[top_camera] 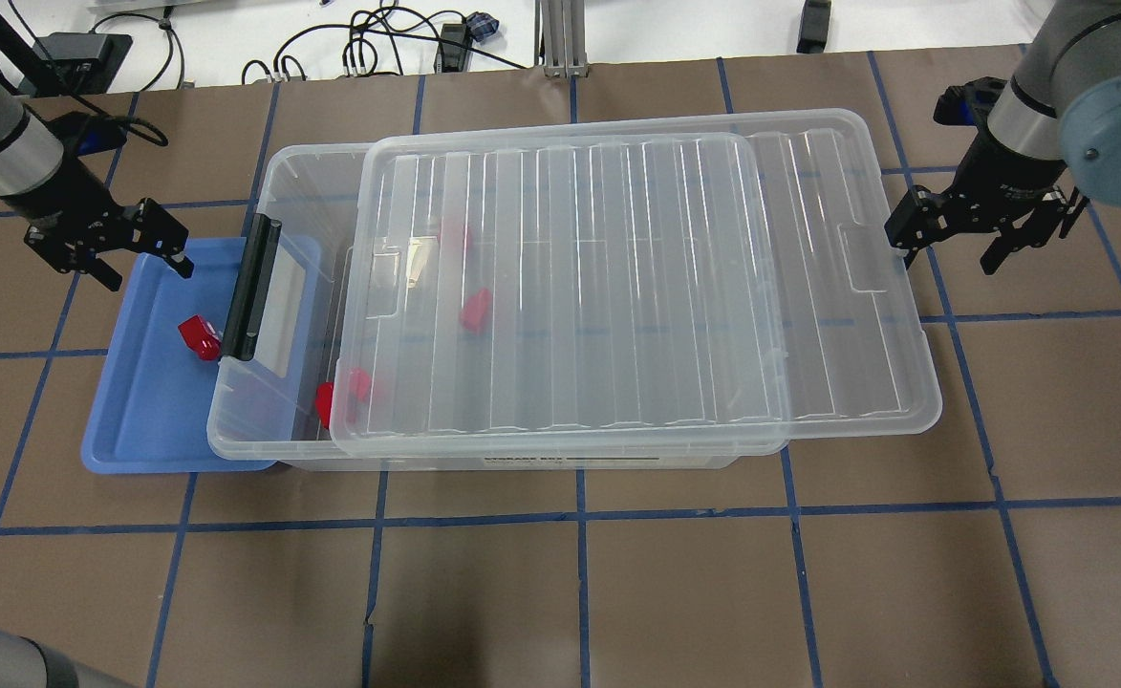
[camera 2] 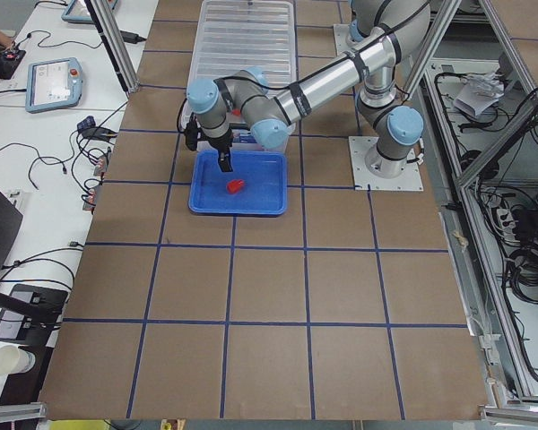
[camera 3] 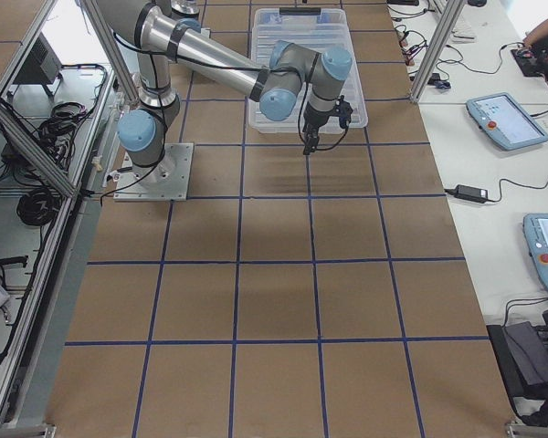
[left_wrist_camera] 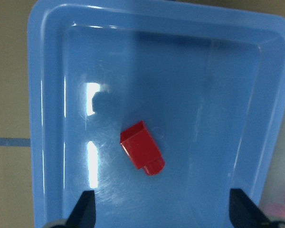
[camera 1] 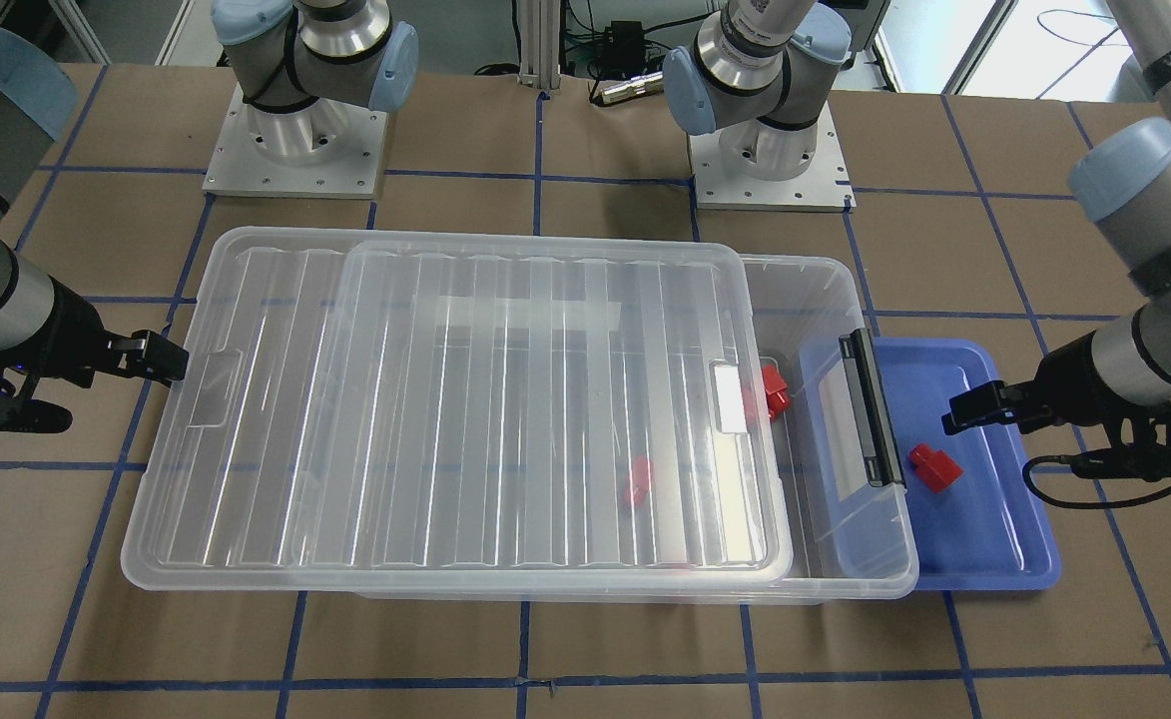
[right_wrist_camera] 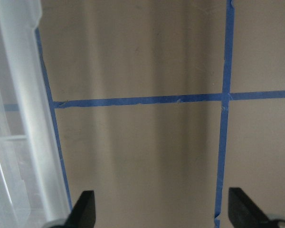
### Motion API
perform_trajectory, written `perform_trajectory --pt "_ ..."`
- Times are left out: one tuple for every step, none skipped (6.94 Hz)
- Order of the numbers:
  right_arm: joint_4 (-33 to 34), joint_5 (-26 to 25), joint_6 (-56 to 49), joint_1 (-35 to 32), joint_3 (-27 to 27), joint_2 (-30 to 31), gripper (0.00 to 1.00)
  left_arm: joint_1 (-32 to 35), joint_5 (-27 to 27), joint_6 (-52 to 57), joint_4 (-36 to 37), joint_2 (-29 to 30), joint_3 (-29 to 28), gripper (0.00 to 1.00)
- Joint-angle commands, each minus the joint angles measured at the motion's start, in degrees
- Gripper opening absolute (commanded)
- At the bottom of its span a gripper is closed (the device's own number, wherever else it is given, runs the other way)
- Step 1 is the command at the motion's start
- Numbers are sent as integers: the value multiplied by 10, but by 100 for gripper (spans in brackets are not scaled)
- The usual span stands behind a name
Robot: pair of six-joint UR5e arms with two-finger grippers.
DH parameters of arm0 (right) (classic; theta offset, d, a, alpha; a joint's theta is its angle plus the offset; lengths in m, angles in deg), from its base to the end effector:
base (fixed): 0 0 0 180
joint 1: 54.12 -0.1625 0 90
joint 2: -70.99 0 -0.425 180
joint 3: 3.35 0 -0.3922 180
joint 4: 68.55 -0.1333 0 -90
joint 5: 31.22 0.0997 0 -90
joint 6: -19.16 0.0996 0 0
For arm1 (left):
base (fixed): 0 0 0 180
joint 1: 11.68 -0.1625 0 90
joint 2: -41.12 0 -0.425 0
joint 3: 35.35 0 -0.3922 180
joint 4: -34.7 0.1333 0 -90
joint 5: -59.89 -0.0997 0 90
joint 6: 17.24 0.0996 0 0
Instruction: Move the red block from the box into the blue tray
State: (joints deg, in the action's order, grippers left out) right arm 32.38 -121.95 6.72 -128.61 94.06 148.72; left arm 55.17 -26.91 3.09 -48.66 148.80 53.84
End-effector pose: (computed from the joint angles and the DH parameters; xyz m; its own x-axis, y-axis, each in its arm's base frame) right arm -0.0180 -0.5585 0.3321 -0.9983 0.0541 -0.0205 0.0504 0.9872 0.1513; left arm 0.1022 -0.5923 0.3380 -0.9916 -0.0622 0.1132 -0.0452 0.9880 0.1475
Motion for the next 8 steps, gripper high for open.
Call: perform_trajectory --pt "13 -1 34 -47 -3 -6 100 63 -2 -69 -94 -45 -66 100" --pt "21 -1 50 -67 -3 -7 100 91 1 -119 -101 -68 -73 100" --pt "21 -1 51 -70 -6 -7 100 134 -21 -135 -101 -83 -72 100" --pt "21 0 51 -74 -6 -7 100 164 -57 -157 -98 -88 -74 100" --pt "22 0 62 -83 -6 -7 100 175 -57 -167 -98 -96 -74 100" --pt "24 0 63 -83 -6 -7 100 178 -57 -170 -99 -99 -74 100" --pt "24 0 63 -83 -6 -7 100 193 -57 -204 -101 -106 -74 100" --pt "23 0 61 -83 -6 -7 100 227 -61 -224 -101 -119 -73 100"
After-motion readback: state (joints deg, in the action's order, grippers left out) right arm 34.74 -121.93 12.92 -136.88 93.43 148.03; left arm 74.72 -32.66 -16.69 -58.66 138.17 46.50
